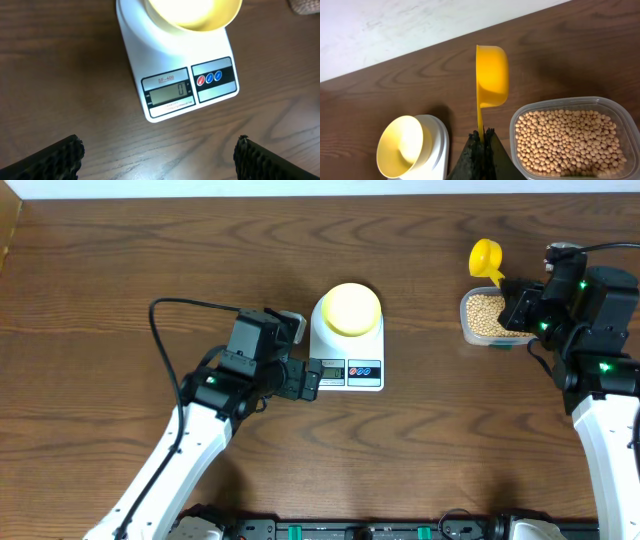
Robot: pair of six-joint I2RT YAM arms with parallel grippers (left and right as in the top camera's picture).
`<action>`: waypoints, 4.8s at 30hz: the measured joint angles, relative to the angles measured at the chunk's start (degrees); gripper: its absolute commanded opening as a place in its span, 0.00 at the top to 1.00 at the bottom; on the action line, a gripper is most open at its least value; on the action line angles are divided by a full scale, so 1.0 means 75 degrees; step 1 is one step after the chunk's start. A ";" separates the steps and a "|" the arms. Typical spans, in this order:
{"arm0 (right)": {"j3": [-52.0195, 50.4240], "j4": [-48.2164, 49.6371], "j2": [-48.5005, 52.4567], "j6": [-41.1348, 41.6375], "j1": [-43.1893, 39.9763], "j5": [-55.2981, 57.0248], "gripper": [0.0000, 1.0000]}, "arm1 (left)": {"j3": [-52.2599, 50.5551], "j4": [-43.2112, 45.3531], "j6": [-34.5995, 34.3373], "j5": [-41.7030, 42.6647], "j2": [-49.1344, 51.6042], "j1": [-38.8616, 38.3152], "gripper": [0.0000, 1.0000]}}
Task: Scoop item into bowl and weigh 50g on scale
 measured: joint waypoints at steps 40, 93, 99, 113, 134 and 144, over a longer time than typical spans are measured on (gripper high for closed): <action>0.0000 -0.0114 0.0000 0.0000 0.0000 -0.0003 0.99 | 0.0000 0.0755 0.0099 -0.0513 0.0035 -0.0463 0.02; 0.0000 -0.0603 0.0000 0.0000 0.0000 0.0198 0.99 | 0.0009 -0.0271 0.0306 -0.0297 0.0035 -0.0460 0.02; 0.0000 -0.0606 0.0000 0.0000 0.0000 0.0198 0.99 | 0.0009 -0.0102 0.0758 0.0294 0.0035 -0.0463 0.02; 0.0000 -0.0606 0.0000 0.0000 0.0000 0.0198 0.99 | 0.0009 -0.0347 0.0991 0.0478 0.0128 -0.0463 0.02; 0.0000 -0.0644 0.0000 0.0000 0.0000 0.0201 0.99 | 0.0009 -0.0256 0.1040 0.0495 0.0166 -0.0463 0.02; 0.0000 -0.0871 0.0000 -0.0003 0.0000 0.1323 0.99 | 0.0009 -0.0256 0.1040 0.0493 0.0166 -0.0463 0.02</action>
